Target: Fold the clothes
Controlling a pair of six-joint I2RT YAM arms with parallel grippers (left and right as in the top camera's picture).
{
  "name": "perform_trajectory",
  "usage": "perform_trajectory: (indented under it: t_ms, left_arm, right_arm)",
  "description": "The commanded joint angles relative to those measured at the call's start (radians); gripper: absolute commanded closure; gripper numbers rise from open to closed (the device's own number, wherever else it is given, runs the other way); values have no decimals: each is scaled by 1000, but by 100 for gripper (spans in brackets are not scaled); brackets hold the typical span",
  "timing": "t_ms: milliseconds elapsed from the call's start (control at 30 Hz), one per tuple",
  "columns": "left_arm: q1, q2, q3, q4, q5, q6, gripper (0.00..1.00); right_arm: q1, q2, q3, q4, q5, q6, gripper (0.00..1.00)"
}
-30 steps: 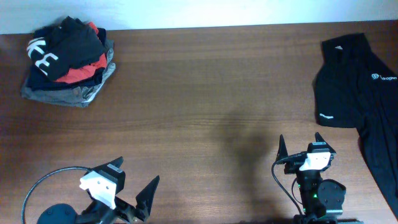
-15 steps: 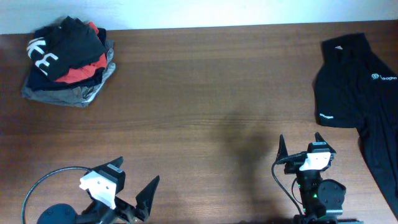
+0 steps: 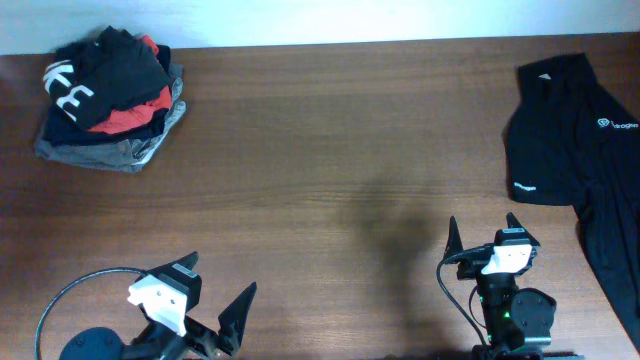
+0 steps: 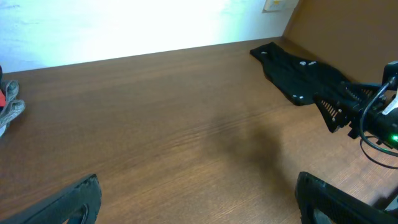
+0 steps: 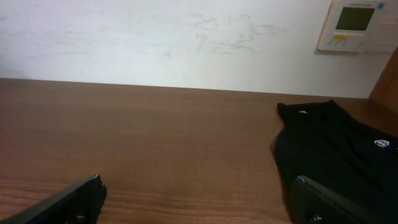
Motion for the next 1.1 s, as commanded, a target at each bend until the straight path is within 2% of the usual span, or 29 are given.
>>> perform_trajectory:
  t_ms: [0,167,333,433,600,733,867,1067]
  left_arm:
    - [-5,-3,-2,2,0,-10,1]
    - [-8,-7,-3,2,28,-24,1]
    - [-8,-11,-72,66,-67,-25,1]
    - [-10,-39,-180,188,-132,-41,1]
    - [-30,-143,-415,491,-234,-158,1]
    - [-71,-241,-565,652,-357,-250,1]
    - [-79,-278,-651,750,-420,-276,1]
    - [-79,-278,-709,788,-546,-308,1]
  right_arm:
    - [-8,-10,-5,-6,9,8,1]
    - [-8,-10,-5,-6,9,8,1]
    - [-8,-10,-5,-6,9,8,1]
    - [-8,-10,-5,-6,9,8,1]
    - [-8,-10,-5,-6,9,8,1]
    - [-8,-10,-5,-6,9,8,1]
    - [-8,-10,-5,-6,9,8,1]
    - [-8,-10,-5,-6,9,8,1]
